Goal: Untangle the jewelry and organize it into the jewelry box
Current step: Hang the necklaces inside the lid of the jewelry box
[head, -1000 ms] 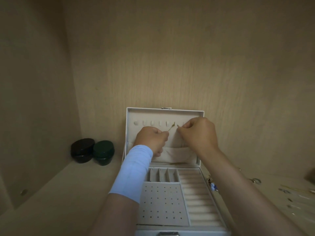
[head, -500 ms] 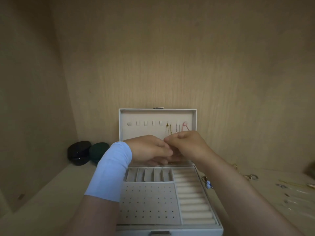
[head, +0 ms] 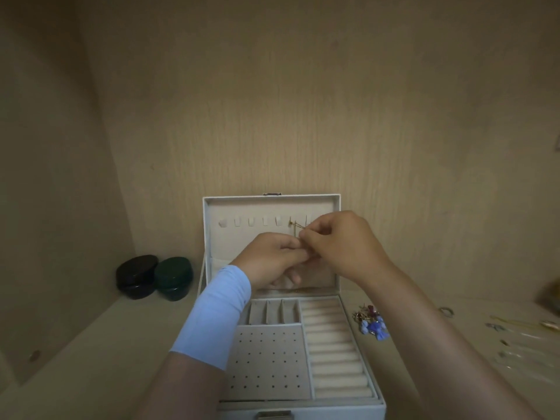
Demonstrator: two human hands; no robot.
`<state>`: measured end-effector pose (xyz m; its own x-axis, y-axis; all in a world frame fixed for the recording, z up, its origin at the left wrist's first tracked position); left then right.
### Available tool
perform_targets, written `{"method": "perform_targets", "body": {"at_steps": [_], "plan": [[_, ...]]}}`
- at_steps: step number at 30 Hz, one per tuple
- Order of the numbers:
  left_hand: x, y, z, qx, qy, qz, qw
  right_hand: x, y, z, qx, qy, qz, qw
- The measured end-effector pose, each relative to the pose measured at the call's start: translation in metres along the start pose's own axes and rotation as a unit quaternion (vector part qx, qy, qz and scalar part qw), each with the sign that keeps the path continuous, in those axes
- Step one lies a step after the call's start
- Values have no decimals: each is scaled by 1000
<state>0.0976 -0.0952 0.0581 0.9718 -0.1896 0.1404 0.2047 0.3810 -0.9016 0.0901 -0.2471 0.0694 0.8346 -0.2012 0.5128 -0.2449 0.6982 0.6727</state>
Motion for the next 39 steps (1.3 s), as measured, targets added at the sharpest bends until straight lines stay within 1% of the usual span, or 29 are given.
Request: {"method": "perform_targets", "body": {"at_steps": [3, 5, 7, 8, 10, 13, 18, 20, 21, 23, 26, 31, 34, 39], "plan": [[-1, 0, 5, 28, 1, -1, 1000, 1, -2, 2, -2, 18, 1, 1000], [-2, -1, 8, 25, -1, 2, 1000, 2, -3, 7, -32, 81, 4, 996], [-2, -2, 11, 32, -17, -2, 999, -1, -1, 10, -65, 179, -6, 982], [-2, -3, 13, 40, -28, -7, 999, -3, -2, 8, -72, 212, -10, 974], [-2, -5, 15, 46, -40, -24, 998, -8, -2, 0, -48, 231, -14, 972], [-4, -7, 18, 28, -40, -46, 998, -11, -4, -13, 20, 200, -28, 979], [-4, -4, 29, 45, -69, -53, 995, -6, -4, -9, 32, 132, -25, 990], [-1, 0, 34, 90, -85, -47, 991, -4, -3, -6, 38, 103, -11, 994], [0, 2, 36, 129, -87, -44, 987, -2, -1, -5, 42, 85, 0, 995], [1, 5, 37, 206, -76, -36, 975, -1, 1, -4, 63, 57, 16, 996], [0, 6, 31, 271, -53, -24, 961, -1, 3, -7, 112, 40, 25, 993], [0, 2, 20, 371, -24, -23, 928, 2, -3, -15, 141, -2, 14, 990], [1, 3, 16, 382, -18, -25, 924, 2, -6, -19, 147, -18, 16, 989], [4, 4, 17, 362, -22, -21, 932, 0, -7, -28, 144, -21, 18, 989]]}}
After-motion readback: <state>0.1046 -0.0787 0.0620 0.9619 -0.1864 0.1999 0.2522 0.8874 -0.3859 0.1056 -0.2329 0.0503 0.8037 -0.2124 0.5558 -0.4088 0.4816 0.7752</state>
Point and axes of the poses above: each hand's wrist, its own x-axis towards the middle knuckle, its own z-axis out of the back of the hand, y = z × x, the point moved 1 cm from there along x, towards the middle knuckle, and after that the axes turned 10 degrees about -y, right-handed, at the moved point
